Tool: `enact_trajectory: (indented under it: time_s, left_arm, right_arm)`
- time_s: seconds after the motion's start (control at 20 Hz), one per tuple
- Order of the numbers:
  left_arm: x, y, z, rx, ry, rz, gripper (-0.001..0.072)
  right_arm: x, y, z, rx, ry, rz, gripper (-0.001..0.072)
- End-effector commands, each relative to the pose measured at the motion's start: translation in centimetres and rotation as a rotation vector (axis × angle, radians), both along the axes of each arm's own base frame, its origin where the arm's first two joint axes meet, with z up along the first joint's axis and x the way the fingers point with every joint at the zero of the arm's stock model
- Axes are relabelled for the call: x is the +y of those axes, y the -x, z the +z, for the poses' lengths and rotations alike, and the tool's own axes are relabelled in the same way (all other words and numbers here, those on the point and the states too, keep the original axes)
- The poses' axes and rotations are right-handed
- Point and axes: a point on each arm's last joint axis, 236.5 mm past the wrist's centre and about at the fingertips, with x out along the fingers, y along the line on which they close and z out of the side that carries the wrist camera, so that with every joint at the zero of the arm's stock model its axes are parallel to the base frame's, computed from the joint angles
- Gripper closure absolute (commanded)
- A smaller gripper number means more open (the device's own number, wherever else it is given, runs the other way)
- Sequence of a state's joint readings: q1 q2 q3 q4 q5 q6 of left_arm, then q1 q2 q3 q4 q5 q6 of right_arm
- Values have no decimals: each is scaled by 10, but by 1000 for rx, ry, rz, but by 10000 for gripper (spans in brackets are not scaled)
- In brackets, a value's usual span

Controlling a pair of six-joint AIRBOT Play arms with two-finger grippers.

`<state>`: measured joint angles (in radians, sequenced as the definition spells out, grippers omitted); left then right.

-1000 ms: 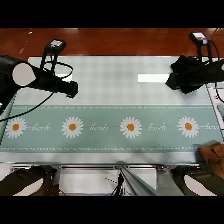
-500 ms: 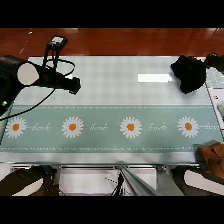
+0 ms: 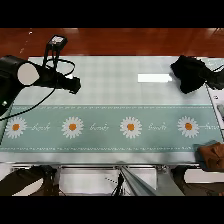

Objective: Fold the shirts.

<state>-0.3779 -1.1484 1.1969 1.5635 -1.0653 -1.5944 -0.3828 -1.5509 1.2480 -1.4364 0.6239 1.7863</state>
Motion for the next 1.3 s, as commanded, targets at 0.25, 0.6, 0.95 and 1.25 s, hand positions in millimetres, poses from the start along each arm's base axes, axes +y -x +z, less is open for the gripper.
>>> enact_trajectory:
  time_s: [0.25, 0.6, 0.95, 1.25]
  left_arm:
    - [0, 0, 1, -1, 0, -1, 1]
    - [2, 7, 66, -24, 7, -6, 1]
    - [11, 30, 269, -390, 152, -7, 1]
    - [33, 87, 350, -600, 235, -7, 1]
  right_arm:
    - [33, -23, -32, -1, -31, 76, 681]
    - [72, -33, 226, -448, 269, 278, 683]
    - [187, 84, 498, -1023, 402, 425, 683]
    - [191, 155, 555, -1135, 491, 421, 683]
